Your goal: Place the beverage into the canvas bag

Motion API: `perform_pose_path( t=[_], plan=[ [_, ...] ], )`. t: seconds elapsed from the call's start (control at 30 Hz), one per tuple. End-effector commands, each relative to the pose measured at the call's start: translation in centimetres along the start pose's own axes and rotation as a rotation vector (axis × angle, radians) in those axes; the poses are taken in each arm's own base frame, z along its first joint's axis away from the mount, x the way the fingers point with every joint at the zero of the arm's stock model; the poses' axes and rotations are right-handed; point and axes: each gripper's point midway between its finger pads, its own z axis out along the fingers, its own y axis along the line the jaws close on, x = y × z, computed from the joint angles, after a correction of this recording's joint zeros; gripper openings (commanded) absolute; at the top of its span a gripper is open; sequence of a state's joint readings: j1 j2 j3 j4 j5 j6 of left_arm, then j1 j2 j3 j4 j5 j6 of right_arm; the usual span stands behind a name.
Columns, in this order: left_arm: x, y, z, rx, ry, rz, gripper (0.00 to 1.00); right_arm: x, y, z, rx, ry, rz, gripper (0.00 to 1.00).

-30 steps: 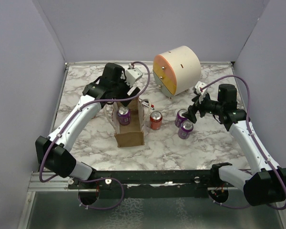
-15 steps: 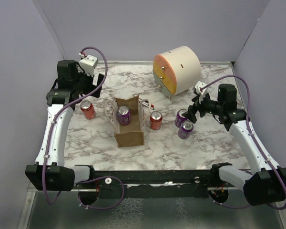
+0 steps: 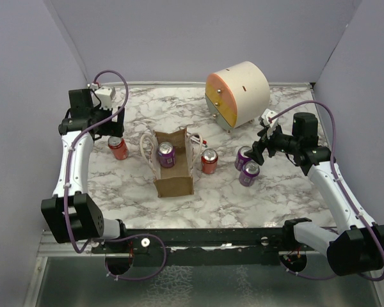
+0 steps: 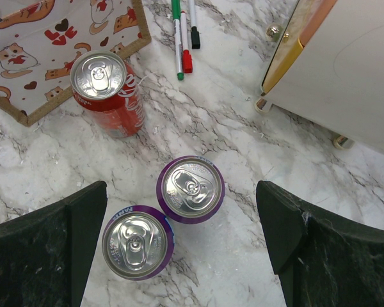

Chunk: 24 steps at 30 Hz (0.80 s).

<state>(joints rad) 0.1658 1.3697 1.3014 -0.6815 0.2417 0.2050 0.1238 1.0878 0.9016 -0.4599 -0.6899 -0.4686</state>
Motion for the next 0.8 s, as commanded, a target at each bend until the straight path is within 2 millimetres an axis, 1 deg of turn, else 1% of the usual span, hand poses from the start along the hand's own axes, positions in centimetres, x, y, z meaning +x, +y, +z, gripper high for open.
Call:
perform_pose_path(
  t=[0.0,0.13,0.3,0.4,0.67,0.77],
  plan=[
    [2.7,0.2,2.3,0.072,0.081,-0.022,0.96,-0.5,-0.3,-0.1,0.019,-0.016,-0.03,0.99],
    [4.6,-0.4,4.2,0.13,0.14,-0.034,0.96,-0.4,-0.3,-0.1,0.021,-0.012,-0.028,0.99],
    [6.4,0.1,6.2,0.124,0.189,-0.039,0.96,-0.3,-0.4,0.0,0.022,-0.009,-0.027,0.99],
    [7.1,0.3,7.0,0.119,0.21,-0.04,0.94,-0.1,-0.4,0.1,0.022,-0.005,-0.024,0.99],
    [7.8,0.6,8.0,0.112,0.218,-0.04,0.73,-0.1,-0.5,0.1,0.023,-0.003,-0.025,0.99],
    [7.6,0.9,8.0,0.094,0.205,-0.03,0.67,0.0,-0.5,0.1,0.023,-0.003,-0.024,0.99]
  ],
)
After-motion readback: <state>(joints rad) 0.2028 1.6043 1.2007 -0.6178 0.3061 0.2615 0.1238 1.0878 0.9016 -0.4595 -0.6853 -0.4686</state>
